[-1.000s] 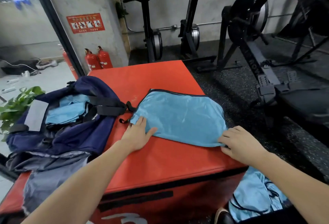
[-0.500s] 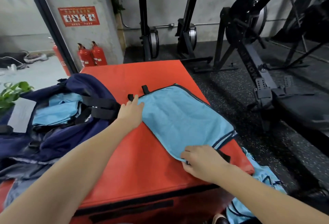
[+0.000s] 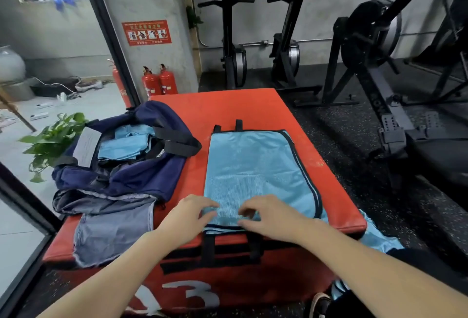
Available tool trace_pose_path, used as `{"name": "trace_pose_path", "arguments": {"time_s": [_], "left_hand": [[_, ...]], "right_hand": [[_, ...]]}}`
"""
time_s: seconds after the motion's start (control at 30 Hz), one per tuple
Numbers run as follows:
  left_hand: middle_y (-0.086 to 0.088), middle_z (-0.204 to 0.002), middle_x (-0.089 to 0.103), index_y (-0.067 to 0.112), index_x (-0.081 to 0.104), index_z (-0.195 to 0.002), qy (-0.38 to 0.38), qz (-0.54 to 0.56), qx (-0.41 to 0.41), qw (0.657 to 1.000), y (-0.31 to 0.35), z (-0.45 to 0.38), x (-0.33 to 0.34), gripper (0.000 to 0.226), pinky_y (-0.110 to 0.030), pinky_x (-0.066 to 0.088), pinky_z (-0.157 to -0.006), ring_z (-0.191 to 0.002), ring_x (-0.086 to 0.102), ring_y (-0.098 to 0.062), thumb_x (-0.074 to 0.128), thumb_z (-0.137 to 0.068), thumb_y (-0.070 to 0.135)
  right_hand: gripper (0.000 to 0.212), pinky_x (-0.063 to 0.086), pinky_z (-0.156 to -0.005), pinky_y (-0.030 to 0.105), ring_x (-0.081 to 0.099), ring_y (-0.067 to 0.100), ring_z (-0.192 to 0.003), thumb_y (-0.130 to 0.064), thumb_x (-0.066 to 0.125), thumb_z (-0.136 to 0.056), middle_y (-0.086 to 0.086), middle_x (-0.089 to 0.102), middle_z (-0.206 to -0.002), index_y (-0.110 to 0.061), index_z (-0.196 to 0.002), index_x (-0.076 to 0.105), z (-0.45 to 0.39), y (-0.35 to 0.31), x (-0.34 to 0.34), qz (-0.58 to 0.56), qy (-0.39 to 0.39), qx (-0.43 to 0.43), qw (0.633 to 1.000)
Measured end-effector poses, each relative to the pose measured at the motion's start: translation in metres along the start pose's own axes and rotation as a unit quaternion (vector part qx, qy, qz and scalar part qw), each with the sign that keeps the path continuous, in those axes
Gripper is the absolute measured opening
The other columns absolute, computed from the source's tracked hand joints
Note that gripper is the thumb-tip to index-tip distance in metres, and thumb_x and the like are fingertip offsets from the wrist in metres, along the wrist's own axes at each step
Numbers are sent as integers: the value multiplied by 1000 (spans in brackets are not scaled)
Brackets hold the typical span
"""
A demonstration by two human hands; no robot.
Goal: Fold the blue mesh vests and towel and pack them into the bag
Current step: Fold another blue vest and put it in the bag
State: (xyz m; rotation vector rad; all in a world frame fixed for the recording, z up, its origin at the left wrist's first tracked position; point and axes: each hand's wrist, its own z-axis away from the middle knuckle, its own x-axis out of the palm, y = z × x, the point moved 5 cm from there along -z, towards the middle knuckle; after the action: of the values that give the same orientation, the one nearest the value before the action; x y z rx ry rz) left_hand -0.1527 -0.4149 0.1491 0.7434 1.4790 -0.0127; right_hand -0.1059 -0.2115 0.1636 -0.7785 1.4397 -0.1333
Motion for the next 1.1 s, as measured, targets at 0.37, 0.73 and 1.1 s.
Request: {"name": "trace_pose_path", "arguments": {"time_s": [0.37, 0.73, 1.1], "left_hand": [[18, -111, 64, 30, 71, -114, -45, 32, 23, 998, 0, 29, 8, 51, -16, 40, -94, -100, 52, 8, 79, -71, 57], [19, -78, 53, 21, 75, -106, -34, 19, -6, 999, 14, 43, 8, 29, -10, 35, -69, -74, 49, 5, 82, -78, 26], [14, -48, 46, 22, 64, -85, 62, 127, -33, 989, 31, 47, -34, 10, -19, 34, -51, -49, 41, -6, 67, -93, 28]], "right_hand": [[35, 40, -96, 18, 53, -6, -100, -47, 77, -80, -24, 60, -106, -36, -112, 70, 93, 121, -57, 99, 31, 79, 991], [3, 43, -94, 30, 51, 7, -99, -23, 64, -94, -18, 57, -94, -23, -92, 62, 93, 108, -46, 132, 21, 47, 990], [11, 43, -71, 24, 57, 6, -74, -13, 63, -96, -5, 68, -76, -15, -86, 68, 99, 91, -83, -184, 116, 146, 965]]}}
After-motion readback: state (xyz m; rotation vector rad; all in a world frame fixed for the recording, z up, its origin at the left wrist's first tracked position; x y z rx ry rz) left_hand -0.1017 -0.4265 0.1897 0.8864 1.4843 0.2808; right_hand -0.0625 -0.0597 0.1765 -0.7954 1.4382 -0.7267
